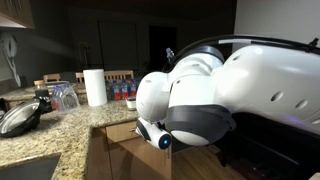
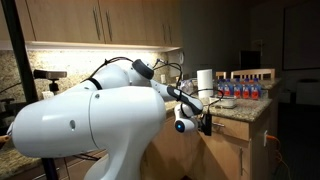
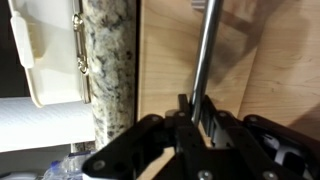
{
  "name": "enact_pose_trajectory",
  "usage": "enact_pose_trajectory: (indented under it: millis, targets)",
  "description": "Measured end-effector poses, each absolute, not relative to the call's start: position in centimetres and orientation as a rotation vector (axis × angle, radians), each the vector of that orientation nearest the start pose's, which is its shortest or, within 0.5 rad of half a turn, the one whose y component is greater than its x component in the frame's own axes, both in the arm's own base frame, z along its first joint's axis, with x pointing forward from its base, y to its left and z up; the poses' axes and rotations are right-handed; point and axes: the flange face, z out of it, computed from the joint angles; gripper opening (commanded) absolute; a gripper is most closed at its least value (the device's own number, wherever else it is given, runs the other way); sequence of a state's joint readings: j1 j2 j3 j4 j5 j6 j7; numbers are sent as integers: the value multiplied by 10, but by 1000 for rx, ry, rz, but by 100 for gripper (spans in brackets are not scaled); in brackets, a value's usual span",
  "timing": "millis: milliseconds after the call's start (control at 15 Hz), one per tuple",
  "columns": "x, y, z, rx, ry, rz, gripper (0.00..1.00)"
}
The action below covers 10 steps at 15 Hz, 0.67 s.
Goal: Open the top drawer
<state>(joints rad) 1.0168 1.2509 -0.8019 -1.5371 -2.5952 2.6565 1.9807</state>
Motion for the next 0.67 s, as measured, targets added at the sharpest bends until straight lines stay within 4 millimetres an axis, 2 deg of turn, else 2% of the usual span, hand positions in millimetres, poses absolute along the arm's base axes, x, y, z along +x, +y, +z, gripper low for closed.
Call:
enact_pose_trajectory:
  millis: [333,667]
  targets:
    - [609,213,51,1377,1449,1105,9]
    - [561,217,57,1420,1465,1075,8]
